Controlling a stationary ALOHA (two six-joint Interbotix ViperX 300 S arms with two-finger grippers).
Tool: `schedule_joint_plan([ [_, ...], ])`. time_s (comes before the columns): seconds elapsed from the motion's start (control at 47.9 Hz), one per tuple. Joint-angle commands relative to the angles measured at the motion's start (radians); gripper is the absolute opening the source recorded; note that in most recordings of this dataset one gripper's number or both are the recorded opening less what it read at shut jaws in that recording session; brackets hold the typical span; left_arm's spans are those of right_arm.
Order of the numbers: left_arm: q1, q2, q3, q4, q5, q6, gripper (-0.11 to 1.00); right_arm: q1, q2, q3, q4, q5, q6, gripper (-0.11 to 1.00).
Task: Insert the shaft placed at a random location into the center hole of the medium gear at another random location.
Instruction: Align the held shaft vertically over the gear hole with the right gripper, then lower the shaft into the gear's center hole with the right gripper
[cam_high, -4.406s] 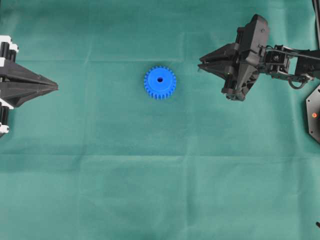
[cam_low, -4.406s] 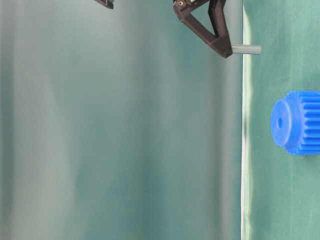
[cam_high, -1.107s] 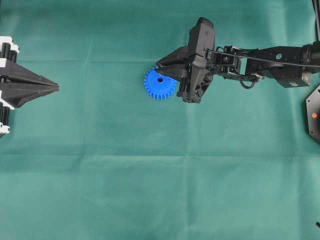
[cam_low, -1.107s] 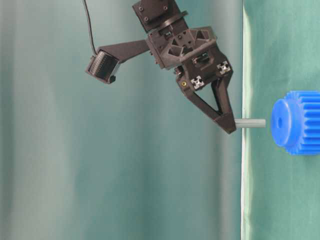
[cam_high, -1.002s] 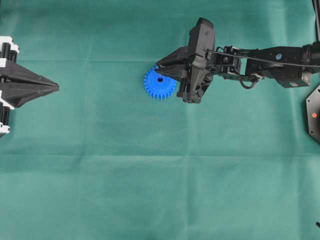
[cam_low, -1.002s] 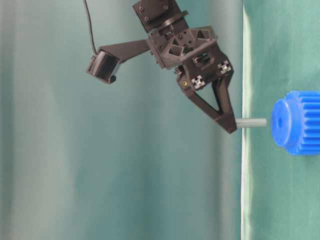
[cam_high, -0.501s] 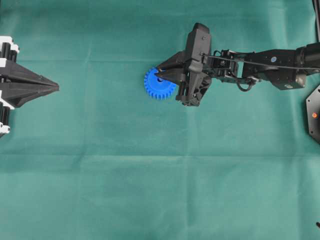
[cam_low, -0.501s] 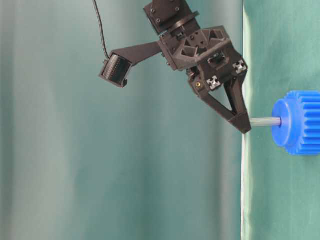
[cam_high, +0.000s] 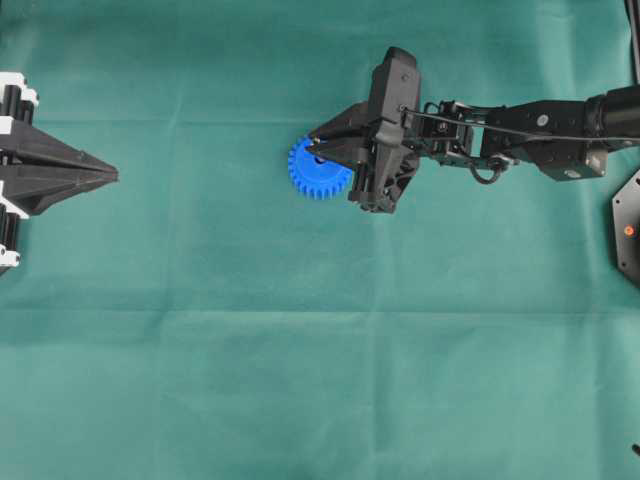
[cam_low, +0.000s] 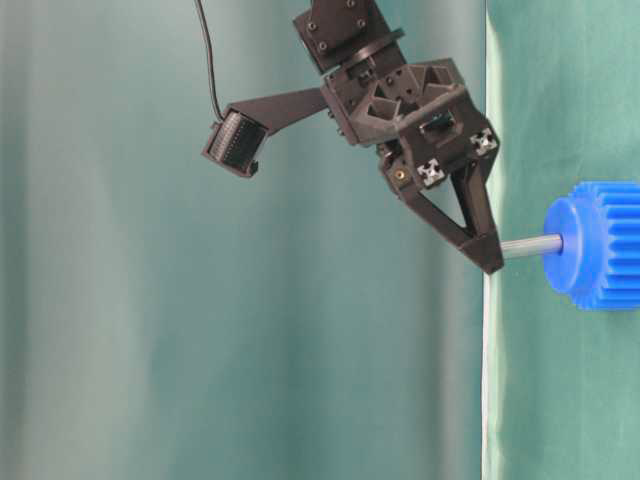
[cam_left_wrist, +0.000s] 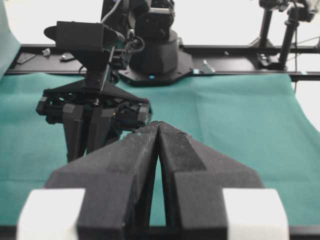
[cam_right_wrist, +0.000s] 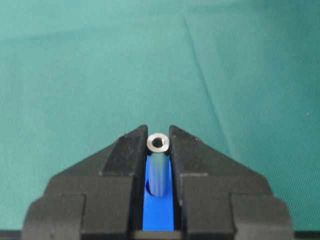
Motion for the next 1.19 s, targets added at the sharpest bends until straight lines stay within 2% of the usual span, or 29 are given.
schedule_joint_plan([
  [0.0, 0.002, 0.008, -0.02, 0.002, -0.005, 0.0, 0.0, 0.0, -0.015, -0.015, 0.005, -0.008, -0.011, 0.13],
  [0.898, 0.003, 0.008, -0.02, 0.002, -0.005, 0.0, 0.0, -0.002, -0.048, -0.008, 0.005, -0.005, -0.015, 0.13],
  [1.169, 0.002, 0.006, -0.02, 0.002, -0.005, 0.0, 0.0, 0.0, -0.009, -0.011, 0.005, -0.015, -0.009, 0.13],
])
